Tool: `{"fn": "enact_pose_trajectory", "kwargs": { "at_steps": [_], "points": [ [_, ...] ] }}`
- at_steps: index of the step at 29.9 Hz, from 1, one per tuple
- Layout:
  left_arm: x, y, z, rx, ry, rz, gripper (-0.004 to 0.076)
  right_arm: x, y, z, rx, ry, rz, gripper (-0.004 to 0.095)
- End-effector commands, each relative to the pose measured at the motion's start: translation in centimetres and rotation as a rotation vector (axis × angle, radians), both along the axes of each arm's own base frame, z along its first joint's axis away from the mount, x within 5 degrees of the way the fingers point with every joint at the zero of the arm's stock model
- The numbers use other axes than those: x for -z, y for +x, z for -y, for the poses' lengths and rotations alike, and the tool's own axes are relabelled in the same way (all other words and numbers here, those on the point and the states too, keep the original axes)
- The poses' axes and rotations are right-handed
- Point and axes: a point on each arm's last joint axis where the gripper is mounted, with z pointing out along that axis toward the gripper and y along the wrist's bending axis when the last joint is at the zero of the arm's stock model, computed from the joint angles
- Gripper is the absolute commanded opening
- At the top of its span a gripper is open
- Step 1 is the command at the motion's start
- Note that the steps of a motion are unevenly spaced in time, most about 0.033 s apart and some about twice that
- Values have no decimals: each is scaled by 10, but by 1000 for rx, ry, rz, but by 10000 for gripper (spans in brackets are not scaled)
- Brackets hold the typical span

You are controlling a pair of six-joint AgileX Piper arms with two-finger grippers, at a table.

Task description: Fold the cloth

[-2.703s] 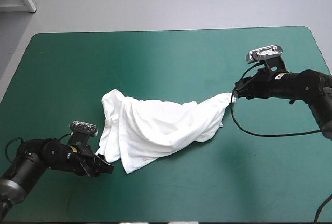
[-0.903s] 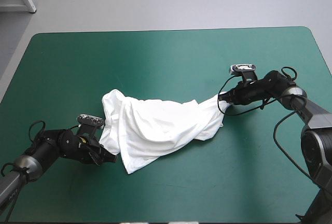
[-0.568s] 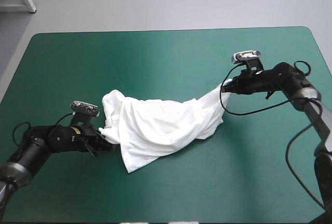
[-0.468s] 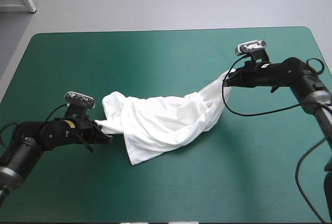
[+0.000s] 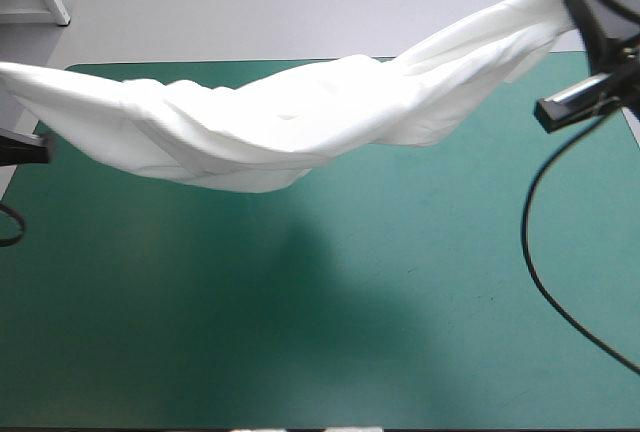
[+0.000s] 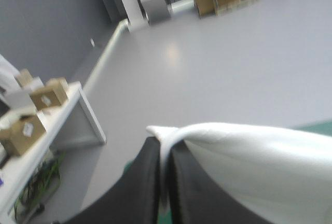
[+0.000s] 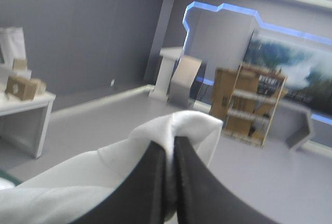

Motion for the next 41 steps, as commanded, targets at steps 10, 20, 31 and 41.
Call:
{"fn": "enact_pose_trajectory", "kwargs": {
  "at_steps": [10, 20, 31, 41],
  "points": [
    [-89, -92, -9, 88, 43, 448, 19, -48, -116, 11, 29, 14, 347, -17],
    [-40, -31, 2, 92, 30, 72, 19, 1, -58, 5, -2, -6, -79, -17],
    [167, 134, 43, 157, 28, -495, 19, 216, 117, -2, 84, 19, -763, -17],
    [244, 234, 68, 192, 18, -580, 20, 288, 249, -13, 71, -67, -972, -17]
  ]
}}
